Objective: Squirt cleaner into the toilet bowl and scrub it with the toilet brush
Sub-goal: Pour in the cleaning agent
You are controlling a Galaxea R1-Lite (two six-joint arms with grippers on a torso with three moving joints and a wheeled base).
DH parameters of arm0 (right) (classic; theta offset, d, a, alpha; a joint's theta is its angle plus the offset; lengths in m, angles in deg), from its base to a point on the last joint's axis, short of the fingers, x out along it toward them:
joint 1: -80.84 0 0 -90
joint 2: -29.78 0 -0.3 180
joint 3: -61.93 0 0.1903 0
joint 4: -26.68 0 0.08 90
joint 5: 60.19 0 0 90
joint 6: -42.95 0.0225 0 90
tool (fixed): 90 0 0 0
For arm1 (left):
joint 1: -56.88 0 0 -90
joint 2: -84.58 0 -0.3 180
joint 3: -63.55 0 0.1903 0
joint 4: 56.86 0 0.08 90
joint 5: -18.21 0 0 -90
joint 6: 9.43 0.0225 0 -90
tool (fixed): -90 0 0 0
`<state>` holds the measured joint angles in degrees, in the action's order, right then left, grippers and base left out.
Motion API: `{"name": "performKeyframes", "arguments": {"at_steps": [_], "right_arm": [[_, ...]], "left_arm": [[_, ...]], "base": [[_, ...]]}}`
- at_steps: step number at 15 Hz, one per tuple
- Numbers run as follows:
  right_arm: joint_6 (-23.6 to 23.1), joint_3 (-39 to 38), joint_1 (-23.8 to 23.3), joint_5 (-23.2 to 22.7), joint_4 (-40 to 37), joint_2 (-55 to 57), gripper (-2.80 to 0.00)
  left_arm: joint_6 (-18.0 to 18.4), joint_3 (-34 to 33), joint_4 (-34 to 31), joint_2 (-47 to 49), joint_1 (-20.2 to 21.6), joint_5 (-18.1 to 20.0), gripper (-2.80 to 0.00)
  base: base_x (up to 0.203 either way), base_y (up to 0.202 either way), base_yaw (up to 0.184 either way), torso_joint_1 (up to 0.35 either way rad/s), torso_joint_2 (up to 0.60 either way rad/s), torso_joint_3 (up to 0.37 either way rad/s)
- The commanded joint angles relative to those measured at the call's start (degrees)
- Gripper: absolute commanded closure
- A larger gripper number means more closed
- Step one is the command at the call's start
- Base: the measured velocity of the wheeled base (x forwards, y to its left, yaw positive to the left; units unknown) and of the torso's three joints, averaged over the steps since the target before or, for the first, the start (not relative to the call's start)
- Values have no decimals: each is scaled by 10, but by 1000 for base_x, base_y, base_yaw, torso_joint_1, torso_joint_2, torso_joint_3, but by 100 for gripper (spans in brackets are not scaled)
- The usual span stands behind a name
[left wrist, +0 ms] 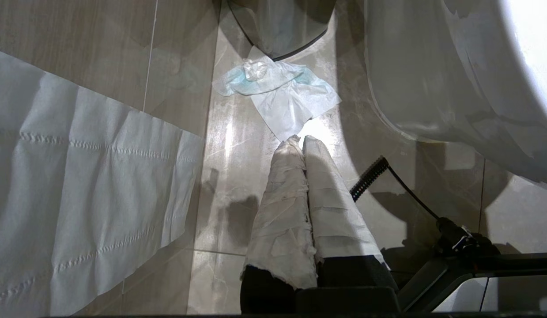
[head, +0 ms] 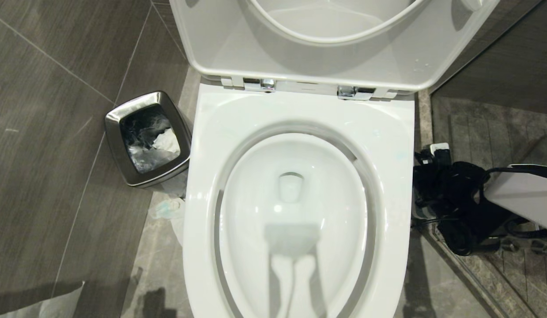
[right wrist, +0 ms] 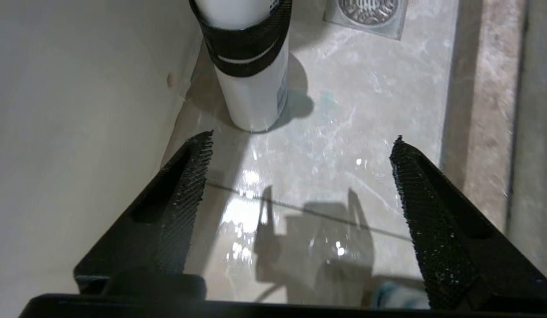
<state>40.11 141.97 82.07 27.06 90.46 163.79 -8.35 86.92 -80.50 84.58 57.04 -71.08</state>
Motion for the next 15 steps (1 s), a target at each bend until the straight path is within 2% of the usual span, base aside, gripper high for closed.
{"name": "performKeyframes", "arguments": {"at_steps": [1,3,6,10,15], "right_arm": [[-1,41,1,-3,5,35,-280],[-2,77,2,-8,5,53,-280],[-4,112,9,-40,5,73,-280],[-11,170,21,-42,5,107,-280],[-26,282,21,-42,5,149,-280]], "left_arm": [[1,-1,-1,1,0,0,0],[0,-1,0,1,0,0,0],[0,-1,0,1,0,0,0],[1,-1,0,1,1,0,0],[1,-1,0,1,0,0,0]], "base": [[0,0,0,0,0,0],[0,0,0,0,0,0],[0,0,0,0,0,0],[0,0,0,1,7,0],[0,0,0,0,0,0]]}}
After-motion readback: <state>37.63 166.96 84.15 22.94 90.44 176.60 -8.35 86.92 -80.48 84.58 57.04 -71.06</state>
